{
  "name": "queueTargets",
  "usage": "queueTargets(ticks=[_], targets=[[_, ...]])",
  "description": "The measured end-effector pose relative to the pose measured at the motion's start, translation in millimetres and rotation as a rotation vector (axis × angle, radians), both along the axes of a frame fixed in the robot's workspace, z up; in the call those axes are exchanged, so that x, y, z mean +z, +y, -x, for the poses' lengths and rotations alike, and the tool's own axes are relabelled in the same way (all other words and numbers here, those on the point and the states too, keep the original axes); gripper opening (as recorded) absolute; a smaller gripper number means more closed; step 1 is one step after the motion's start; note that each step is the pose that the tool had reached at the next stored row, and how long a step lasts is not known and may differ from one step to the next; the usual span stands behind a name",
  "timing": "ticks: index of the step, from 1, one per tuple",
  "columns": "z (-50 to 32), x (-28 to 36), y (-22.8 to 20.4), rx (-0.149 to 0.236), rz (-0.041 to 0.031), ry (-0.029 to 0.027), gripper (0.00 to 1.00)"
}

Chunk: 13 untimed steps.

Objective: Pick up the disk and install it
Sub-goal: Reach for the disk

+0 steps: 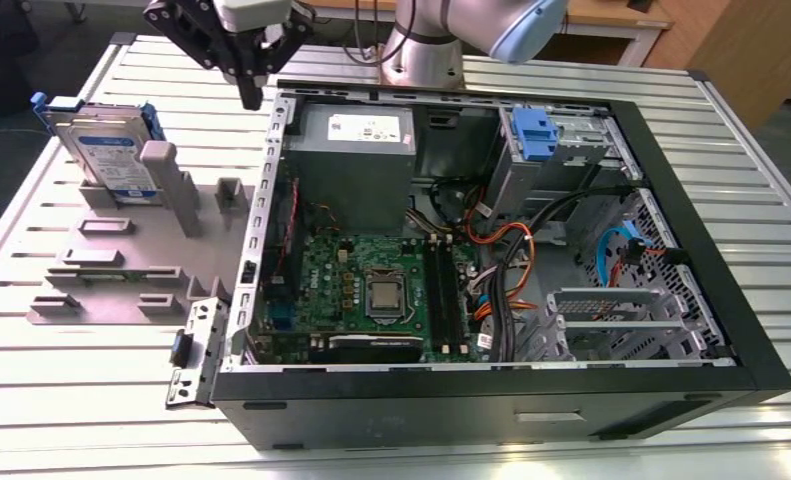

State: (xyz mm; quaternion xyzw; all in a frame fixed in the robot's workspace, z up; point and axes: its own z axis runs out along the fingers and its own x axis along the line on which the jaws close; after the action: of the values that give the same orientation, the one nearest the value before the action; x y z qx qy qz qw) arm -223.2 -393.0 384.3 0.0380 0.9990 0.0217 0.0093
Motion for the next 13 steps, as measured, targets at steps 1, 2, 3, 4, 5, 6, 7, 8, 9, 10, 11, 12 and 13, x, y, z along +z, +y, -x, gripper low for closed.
queueTargets(ticks=[1,2,3,4,5,6,7,8,9,10,11,12,13], targets=[[2.6,0.0,1.7,0.0,0.0001,0.0001,0.11],[5.4,-0.1,3.2,0.0,0.0,0.0,0.11],[8.4,-0.1,4.2,0.0,0.0002,0.0002,0.11],[11.3,-0.2,4.9,0.0,0.0001,0.0001,0.11],[14.1,-0.2,5.5,0.0,0.0001,0.0001,0.11],[16.8,-0.3,5.8,0.0,0.0001,0.0001,0.11],[19.5,-0.4,6.1,0.0,0.0001,0.0,0.11],[21.9,-0.4,6.2,0.0,0.0001,0.0001,0.11],[24.1,-0.5,6.4,0.0,0.0001,0.0001,0.11],[26.2,-0.5,6.5,0.0,0.0001,0.0001,0.11],[28.3,-0.6,6.6,0.0,0.0001,0.0001,0.11],[29.9,-0.6,6.7,0.0,0.0001,0.0001,0.11],[31.4,-0.7,6.8,0.0,0.0001,0.0001,0.11]])
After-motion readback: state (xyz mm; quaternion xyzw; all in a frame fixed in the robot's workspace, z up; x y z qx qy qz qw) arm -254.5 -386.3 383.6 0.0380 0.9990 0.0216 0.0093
